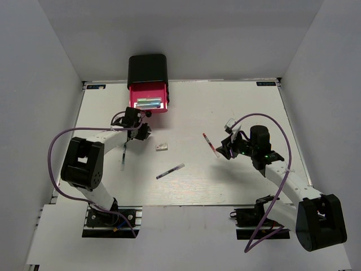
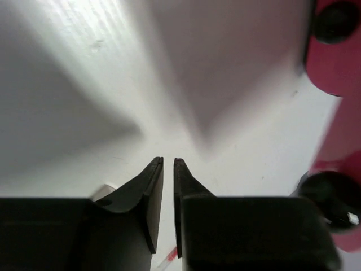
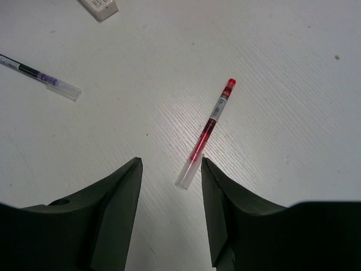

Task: Sort the stationery into containers
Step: Close the drawer in the storage box.

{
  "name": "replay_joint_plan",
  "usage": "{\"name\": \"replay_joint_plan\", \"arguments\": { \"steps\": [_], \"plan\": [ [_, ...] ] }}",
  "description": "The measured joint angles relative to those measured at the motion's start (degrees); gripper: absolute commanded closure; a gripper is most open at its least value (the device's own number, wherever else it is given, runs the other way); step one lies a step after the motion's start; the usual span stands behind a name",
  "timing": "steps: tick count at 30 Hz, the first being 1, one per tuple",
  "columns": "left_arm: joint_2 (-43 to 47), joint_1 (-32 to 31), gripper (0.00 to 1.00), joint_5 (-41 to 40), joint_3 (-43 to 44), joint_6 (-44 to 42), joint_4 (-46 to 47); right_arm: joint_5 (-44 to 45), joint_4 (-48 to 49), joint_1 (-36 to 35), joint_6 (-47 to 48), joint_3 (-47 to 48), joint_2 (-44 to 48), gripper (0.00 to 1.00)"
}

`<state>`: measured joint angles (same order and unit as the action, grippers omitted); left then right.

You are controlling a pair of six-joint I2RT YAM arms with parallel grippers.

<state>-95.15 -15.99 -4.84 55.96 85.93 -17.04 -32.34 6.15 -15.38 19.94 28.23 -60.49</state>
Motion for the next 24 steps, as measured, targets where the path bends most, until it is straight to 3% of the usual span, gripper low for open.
{"name": "replay_joint_plan", "arguments": {
  "steps": [5,15,24],
  "plan": [
    [0.20,0.00,0.63,-0.24,-5.01,1.97,6.01,0.00,0.02,0.00,0.00,0.00,-0.28,0.48],
    [0.85,0.00,0.54,-0.81,-6.86,2.91,20.96,0.00,0.02,0.00,0.00,-0.07,-0.63,0.48],
    [0.76,0.00,0.41,-0.83,-8.79,3.08,26.69,0.02,0.44,0.00,0.00,-0.94,-0.66,0.48]
  ]
}}
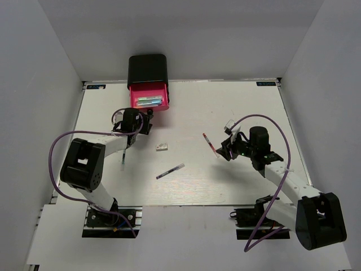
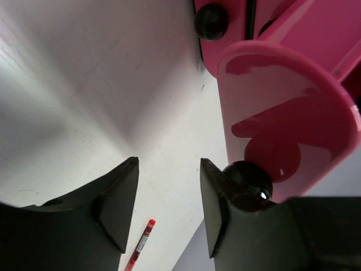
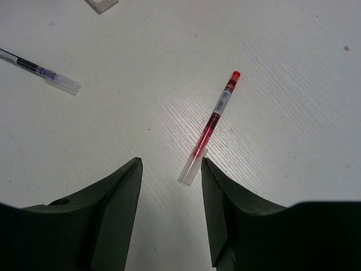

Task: Sort the stationery into containers
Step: Close the drawer in the storage box.

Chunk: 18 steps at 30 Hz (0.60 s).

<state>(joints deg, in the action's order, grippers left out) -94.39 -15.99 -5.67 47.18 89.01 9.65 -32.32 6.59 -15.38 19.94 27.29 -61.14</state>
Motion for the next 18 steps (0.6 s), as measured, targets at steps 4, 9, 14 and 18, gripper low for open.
{"name": "replay_joint_plan", "arguments": {
  "steps": [4,9,14,18],
  "plan": [
    [0.00,0.00,0.38,-0.33,-0.33,0.00,1.97,0.00,0.24,0.00,0.00,0.00,-0.22,0.48],
    [0.00,0.00,0.36,-0.90,-0.72,-0.31,3.13,-0.02,0.92,0.02,0.00,0.00,-0.52,0.48],
    [-0.02,0.02,0.34,-1.01,-0.24,-0.92,3.65,0.00,0.92,0.04,0.00,0.00,-0.63,0.48],
    [-0.13,0.13,0.36,-1.42,1.53,-1.44,3.54,0.00,0.92,0.04,0.02,0.00,-0.74,0.48]
  ]
}}
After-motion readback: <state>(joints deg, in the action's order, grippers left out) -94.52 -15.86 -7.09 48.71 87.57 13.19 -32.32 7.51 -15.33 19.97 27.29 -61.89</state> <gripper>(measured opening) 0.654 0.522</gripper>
